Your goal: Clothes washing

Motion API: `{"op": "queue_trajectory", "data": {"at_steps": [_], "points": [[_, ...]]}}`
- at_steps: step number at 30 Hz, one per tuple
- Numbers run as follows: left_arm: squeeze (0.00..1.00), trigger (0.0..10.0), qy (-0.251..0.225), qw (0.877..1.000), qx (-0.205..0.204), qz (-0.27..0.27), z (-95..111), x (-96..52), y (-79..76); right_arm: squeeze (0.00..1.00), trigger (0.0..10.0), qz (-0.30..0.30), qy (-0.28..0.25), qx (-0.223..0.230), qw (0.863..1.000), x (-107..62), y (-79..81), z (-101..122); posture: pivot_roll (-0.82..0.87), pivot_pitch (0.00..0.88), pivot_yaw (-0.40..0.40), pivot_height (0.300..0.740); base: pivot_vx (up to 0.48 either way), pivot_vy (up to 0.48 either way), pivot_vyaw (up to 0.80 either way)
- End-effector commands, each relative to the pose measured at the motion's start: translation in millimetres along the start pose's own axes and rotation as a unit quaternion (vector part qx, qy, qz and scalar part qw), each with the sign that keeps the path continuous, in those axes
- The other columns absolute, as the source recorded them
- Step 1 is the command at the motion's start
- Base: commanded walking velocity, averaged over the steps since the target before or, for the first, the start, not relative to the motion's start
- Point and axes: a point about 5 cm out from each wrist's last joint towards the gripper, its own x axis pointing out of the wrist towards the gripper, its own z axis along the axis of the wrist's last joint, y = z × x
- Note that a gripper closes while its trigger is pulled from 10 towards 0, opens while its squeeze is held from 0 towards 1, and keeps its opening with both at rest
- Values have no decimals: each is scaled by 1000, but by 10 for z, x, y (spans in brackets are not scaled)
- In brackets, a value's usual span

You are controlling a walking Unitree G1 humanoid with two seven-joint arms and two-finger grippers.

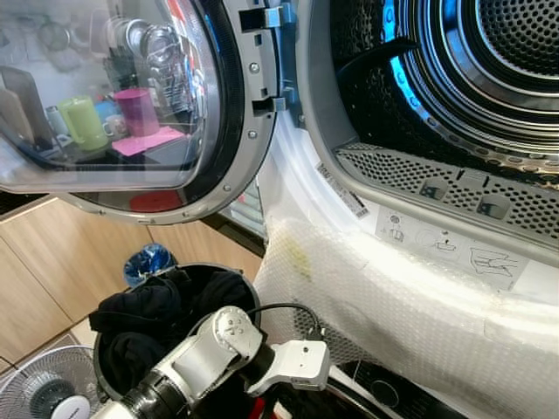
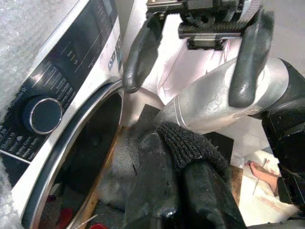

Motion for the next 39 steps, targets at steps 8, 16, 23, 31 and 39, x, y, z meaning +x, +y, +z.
{"op": "queue_trajectory", "data": {"at_steps": [8, 16, 23, 31, 39], "points": [[0, 0, 0, 1000, 3, -21, 12, 28, -44, 0, 10000, 54, -1, 7, 998, 160, 135, 8, 97, 12, 99, 740, 0, 0, 0], [0, 0, -8, 1000, 6, -21, 64, 36, -19, 0, 10000, 64, 25, 9, 998, 171, 159, -56, 100, 16, 97, 740, 0, 0, 0], [0, 0, -16, 999, 7, -38, 92, 86, -55, 0, 10000, 42, 26, -6, 999, 282, 94, -83, 93, 19, 95, 740, 0, 0, 0], [0, 0, -19, 999, 8, -40, 108, 97, -62, 0, 10000, 44, 13, -6, 999, 346, 99, -50, 100, 15, 94, 740, 0, 0, 0], [0, 0, -17, 1000, 10, -21, 106, 83, -12, 0, 0, 91, 21, 22, 995, 294, 199, -74, 99, 15, 94, 740, 0, 0, 0]]}}
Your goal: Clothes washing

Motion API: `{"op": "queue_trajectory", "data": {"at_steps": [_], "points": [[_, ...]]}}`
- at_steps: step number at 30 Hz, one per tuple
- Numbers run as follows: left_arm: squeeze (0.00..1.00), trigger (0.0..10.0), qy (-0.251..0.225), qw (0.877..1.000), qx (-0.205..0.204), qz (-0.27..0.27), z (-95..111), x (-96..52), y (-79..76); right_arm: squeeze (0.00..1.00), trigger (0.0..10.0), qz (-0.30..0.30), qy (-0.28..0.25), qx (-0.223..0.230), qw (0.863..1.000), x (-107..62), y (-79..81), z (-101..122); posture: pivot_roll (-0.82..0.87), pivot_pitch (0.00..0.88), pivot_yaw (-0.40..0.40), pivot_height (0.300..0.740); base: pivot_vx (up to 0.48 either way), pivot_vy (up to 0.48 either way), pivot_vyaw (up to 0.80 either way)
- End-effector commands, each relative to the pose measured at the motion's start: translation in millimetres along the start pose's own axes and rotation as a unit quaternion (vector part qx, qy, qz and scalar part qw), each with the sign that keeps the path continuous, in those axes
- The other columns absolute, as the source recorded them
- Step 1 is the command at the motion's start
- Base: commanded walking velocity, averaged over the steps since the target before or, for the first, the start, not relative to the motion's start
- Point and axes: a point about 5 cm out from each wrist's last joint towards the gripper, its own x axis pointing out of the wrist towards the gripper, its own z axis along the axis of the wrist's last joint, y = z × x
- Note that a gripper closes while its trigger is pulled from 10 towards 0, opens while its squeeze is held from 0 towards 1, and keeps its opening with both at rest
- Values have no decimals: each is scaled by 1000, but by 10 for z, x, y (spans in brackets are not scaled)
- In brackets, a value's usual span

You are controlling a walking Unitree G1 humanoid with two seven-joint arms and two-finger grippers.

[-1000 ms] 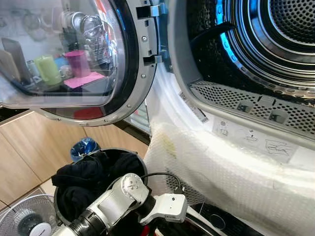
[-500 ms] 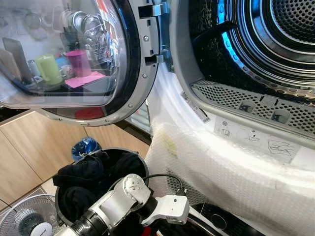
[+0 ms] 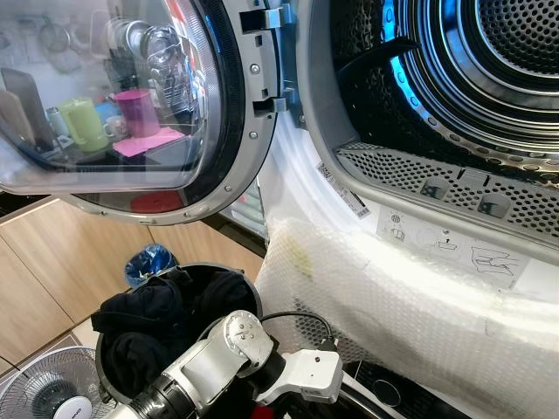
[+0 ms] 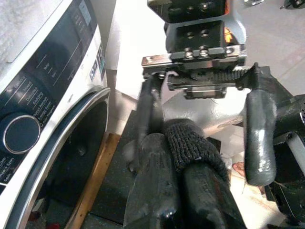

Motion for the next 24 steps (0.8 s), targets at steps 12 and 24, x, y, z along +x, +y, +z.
{"op": "queue_trajectory", "data": {"at_steps": [12, 24], "points": [[0, 0, -9, 1000, 7, 6, 33, -14, 12, 0, 196, 6, -3, -12, 1000, 83, 11, 36, 92, 7, 98, 740, 0, 0, 0], [0, 0, -10, 1000, 10, 0, 41, 16, 10, 0, 0, 25, -5, -15, 1000, 138, 5, 85, 83, 0, 96, 740, 0, 0, 0]]}}
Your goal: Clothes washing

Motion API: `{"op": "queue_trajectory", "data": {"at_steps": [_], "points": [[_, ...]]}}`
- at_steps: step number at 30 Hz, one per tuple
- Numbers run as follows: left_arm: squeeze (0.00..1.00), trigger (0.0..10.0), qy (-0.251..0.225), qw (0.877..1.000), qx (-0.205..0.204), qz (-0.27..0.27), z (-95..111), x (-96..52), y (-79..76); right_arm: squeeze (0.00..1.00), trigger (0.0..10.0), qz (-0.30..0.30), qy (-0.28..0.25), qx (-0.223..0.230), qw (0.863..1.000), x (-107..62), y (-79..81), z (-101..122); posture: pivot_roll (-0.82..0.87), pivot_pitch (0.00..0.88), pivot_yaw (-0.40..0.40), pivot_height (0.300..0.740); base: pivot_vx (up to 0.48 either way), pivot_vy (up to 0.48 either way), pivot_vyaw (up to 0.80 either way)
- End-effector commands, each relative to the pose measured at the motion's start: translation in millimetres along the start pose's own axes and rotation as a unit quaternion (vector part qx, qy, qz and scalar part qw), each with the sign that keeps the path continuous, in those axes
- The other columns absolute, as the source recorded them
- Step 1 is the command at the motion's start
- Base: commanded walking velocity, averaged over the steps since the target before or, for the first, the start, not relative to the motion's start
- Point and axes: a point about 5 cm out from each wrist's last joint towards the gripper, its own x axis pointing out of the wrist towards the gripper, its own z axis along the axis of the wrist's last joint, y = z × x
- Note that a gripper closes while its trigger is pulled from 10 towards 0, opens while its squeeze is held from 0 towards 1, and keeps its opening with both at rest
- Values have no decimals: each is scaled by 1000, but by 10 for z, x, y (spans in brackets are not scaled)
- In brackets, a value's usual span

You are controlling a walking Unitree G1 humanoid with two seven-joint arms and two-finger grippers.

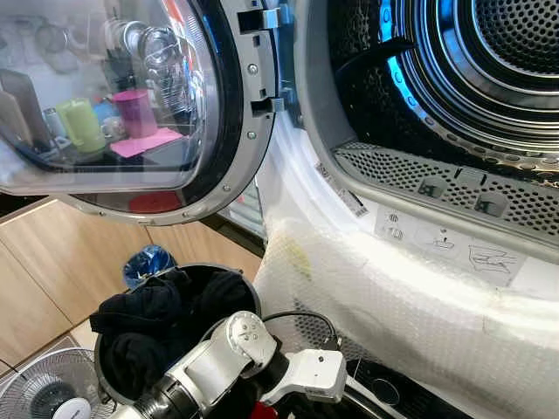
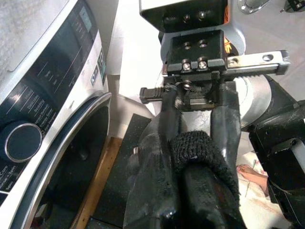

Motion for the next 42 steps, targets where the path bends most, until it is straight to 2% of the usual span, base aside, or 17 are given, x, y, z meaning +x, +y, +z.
{"op": "queue_trajectory", "data": {"at_steps": [1, 20, 21, 22, 23, 27, 28, 32, 37, 38, 41, 42], "points": [[0, 0, -4, 1000, 6, -1, 10, -16, 1, 0, 0, 13, -1, -2, 1000, 42, 32, 12, 83, 0, 96, 740, 0, 0, 0], [0, 0, -23, 1000, 1, 12, 33, -20, -12, 0, 0, 6, 5, 2, 1000, 100, 4, -38, 94, 0, 101, 740, 0, 0, 0], [0, 1647, -32, 999, -2, 25, 41, -38, -3, 0, 0, 5, 4, 0, 1000, 113, -12, -27, 96, 0, 104, 740, 0, 0, 0], [0, 8745, -36, 999, -5, 39, 41, -49, 8, 0, 0, 3, 3, -1, 1000, 120, -23, -20, 96, 0, 104, 740, 0, 0, 0], [0, 10000, -39, 998, -8, 53, 38, -61, 20, 0, 0, 0, 2, -2, 1000, 127, -34, -14, 96, 0, 104, 740, 0, 0, 0], [0, 10000, -64, 996, -28, 57, 31, -141, -24, 0, 0, -5, 0, -2, 1000, 141, -53, -18, 105, 0, 119, 740, 0, 0, 0], [1000, 10000, -77, 995, -48, 48, 30, -214, -69, 0, 0, -6, -2, -2, 1000, 147, -54, -20, 108, 0, 119, 740, 0, 0, 0], [1000, 10000, -87, 993, -68, 34, 17, -308, -136, 0, 0, -6, -2, 2, 1000, 164, -49, -39, 126, 0, 117, 740, 0, 0, 0], [1000, 10000, -65, 995, -72, 35, -32, -395, -162, 0, 0, -2, 0, 3, 1000, 190, -53, -48, 131, 0, 122, 740, 0, 0, 0], [1000, 10000, -57, 995, -73, 34, -36, -436, -177, 0, 0, -3, 0, 1, 1000, 193, -59, -47, 131, 0, 127, 740, 0, 0, 0], [1000, 10000, 5, 997, -60, 54, -118, -665, -246, 0, 0, -13, 1, 2, 1000, 183, -89, -64, 138, 0, 133, 740, 0, 0, 0], [1000, 10000, 9, 996, -61, 60, -124, -705, -259, 0, 0, -13, 1, 2, 1000, 183, -88, -70, 138, 0, 133, 740, 0, 0, 0]]}}
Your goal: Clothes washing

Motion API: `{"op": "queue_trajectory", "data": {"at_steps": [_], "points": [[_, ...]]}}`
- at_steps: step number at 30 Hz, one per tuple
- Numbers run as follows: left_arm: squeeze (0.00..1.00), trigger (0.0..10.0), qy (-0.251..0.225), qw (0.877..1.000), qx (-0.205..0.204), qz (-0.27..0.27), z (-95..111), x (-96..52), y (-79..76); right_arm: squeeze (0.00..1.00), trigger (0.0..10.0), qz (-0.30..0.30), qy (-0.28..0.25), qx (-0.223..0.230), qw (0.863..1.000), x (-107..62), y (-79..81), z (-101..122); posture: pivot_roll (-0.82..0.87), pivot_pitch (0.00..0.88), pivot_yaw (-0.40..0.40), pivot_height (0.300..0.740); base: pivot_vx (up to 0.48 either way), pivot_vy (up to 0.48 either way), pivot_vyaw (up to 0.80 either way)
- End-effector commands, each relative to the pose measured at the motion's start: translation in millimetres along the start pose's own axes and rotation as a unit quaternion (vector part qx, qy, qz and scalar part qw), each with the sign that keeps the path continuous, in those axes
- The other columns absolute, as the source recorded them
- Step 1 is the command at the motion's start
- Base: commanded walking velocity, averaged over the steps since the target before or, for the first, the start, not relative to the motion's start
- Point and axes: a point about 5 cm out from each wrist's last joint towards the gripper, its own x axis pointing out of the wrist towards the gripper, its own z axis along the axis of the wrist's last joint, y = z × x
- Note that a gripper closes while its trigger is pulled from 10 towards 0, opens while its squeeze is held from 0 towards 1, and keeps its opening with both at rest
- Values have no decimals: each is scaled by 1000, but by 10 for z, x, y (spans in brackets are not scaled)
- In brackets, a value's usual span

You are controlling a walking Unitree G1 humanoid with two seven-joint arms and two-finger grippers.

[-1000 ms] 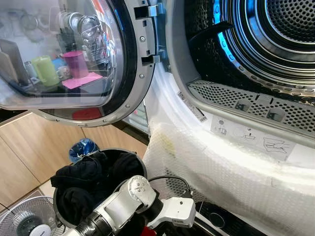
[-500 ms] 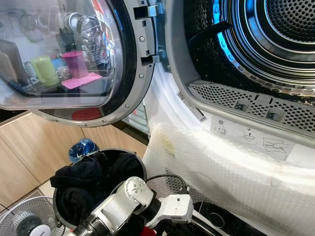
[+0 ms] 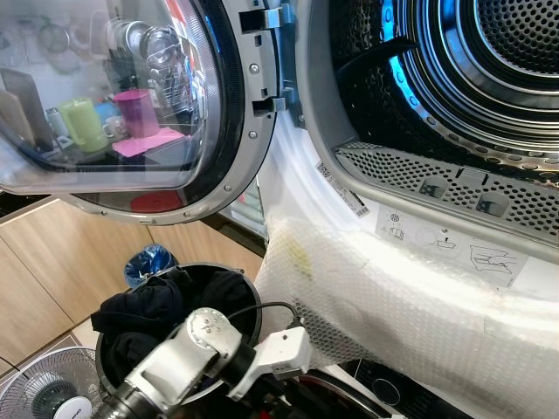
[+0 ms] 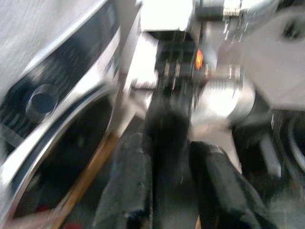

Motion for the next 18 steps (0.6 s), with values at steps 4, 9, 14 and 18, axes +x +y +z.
{"op": "queue_trajectory", "data": {"at_steps": [4, 9, 14, 18], "points": [[1000, 10000, 14, 998, 6, 62, 43, -307, -47, 0, 0, -15, -1, 1, 1000, 8, -1, -36, 143, 2, 137, 740, 0, 0, 0], [1000, 10000, 16, 992, -39, 119, -108, -432, -102, 0, 0, -19, -1, 4, 1000, 11, -12, -60, 154, 2, 140, 740, 0, 0, 0], [1000, 10000, 10, 972, -64, 224, -298, -574, -122, 0, 0, -32, -5, 4, 999, -7, -44, -67, 166, 3, 137, 740, 0, 0, 0], [1000, 10000, -19, 943, -66, 325, -381, -612, -22, 0, 0, -35, -7, 4, 999, -8, -56, -61, 173, 2, 135, 740, 0, 0, 0]]}}
